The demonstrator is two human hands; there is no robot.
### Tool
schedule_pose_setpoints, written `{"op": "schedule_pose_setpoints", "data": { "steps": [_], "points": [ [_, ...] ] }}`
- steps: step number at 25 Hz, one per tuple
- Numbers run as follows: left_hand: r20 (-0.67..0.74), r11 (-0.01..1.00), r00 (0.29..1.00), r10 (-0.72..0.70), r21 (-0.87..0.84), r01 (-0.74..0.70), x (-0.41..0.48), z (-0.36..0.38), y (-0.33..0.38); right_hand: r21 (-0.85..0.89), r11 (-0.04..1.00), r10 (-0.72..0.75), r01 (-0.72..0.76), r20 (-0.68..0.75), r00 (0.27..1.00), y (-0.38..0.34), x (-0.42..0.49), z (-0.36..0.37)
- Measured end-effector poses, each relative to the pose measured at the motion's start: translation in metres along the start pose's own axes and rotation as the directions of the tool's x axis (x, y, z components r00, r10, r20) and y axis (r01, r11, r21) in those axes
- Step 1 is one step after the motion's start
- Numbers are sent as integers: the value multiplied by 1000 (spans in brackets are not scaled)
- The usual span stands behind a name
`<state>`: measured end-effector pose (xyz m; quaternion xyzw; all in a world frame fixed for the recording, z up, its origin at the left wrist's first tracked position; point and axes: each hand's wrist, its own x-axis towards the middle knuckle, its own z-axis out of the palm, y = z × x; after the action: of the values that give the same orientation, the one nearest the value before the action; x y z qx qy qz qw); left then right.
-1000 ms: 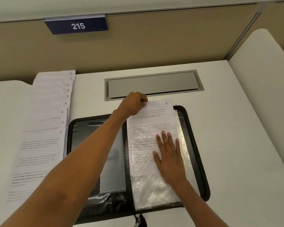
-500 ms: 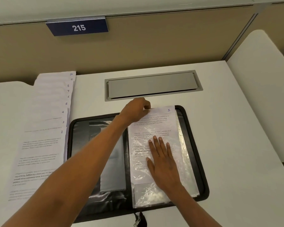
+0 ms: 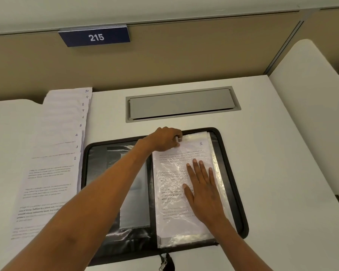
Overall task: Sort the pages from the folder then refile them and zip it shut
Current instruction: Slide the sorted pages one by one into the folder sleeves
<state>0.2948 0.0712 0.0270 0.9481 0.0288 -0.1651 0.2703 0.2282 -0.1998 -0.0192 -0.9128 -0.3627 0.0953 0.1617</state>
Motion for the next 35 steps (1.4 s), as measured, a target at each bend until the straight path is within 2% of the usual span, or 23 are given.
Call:
{"op": "schedule_pose_setpoints", "data": {
  "steps": [2,7,11,16,19,21,23,26,30,33,35],
  "points": [
    [16,999,1000,2,40,-3,3,1,7,4,1000,16,-16,3,1000,1,-2,2],
    [-37,1000,999,25,-3,-25,10,5,14,-20,1000,15,-15,1,1000,2,-3,5],
    [-26,998,998,52,-22,-53,12,9,18,-29,999,19,-18,32,999,9,-6,9],
    [-100,1000,995,15,3,-15,14,12,21,18,999,-42,41,42,998,29,-1,1],
    [-125,1000,992,-11,-4,10,16,17,27,114,990,-84,84,1,996,32,0,-5],
    [-141,997,990,-12,-83,0,18,20,38,234,972,-18,38,-87,996,31,-2,-10],
    [-149,964,989,-20,-266,-20,18,20,46,353,933,142,-69,-185,972,32,-3,-17],
    [-118,901,992,-33,-433,-21,19,12,55,441,879,304,-179,-231,924,36,1,-30],
    [-131,821,988,-81,-571,-8,18,-2,66,478,856,317,-198,-181,931,43,4,-35],
    [-174,762,977,-120,-647,-22,13,-8,71,568,780,359,-263,-61,931,40,0,-38],
    [-212,758,966,-151,-652,-25,8,-9,71,594,754,375,-279,-41,926,37,-5,-41]
  ]
}}
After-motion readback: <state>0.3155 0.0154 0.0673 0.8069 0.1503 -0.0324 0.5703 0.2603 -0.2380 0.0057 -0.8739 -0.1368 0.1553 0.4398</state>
